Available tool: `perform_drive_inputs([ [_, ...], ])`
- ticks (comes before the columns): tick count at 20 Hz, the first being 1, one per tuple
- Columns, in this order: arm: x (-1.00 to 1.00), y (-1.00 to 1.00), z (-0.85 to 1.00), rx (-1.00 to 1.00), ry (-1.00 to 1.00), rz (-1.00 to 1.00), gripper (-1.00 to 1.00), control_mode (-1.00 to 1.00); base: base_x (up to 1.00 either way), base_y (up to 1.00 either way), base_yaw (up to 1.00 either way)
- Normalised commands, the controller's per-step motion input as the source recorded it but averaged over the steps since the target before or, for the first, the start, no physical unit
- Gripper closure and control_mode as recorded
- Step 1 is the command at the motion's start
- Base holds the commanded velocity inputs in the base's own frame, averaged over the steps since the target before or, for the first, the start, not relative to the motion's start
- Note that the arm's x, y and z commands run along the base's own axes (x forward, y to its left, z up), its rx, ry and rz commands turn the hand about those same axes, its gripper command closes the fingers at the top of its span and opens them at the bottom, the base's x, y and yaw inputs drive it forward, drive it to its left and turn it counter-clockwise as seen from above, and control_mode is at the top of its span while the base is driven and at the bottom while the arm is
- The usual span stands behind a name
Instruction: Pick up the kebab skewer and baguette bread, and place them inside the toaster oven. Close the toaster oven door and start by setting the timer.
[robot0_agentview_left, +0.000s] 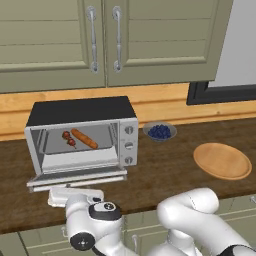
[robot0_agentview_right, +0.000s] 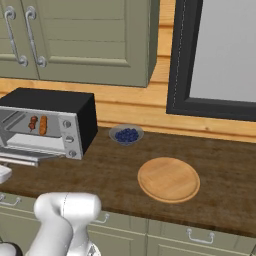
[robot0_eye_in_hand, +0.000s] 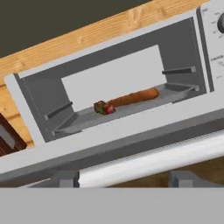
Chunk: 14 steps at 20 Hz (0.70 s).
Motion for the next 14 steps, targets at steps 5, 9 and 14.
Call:
perform_drive_inputs([
  [5, 0.35, 0.00, 0.22, 0.00, 0.00, 0.00, -1.00, -1.00, 0.00, 0.00, 0.00],
  [9, 0.37, 0.00, 0.13, 0.00, 0.00, 0.00, -1.00, -1.00, 0.00, 0.00, 0.00],
  [14, 0.38, 0.00, 0.05, 0.00, 0.00, 0.00, -1.00, -1.00, 0.00, 0.00, 0.00],
])
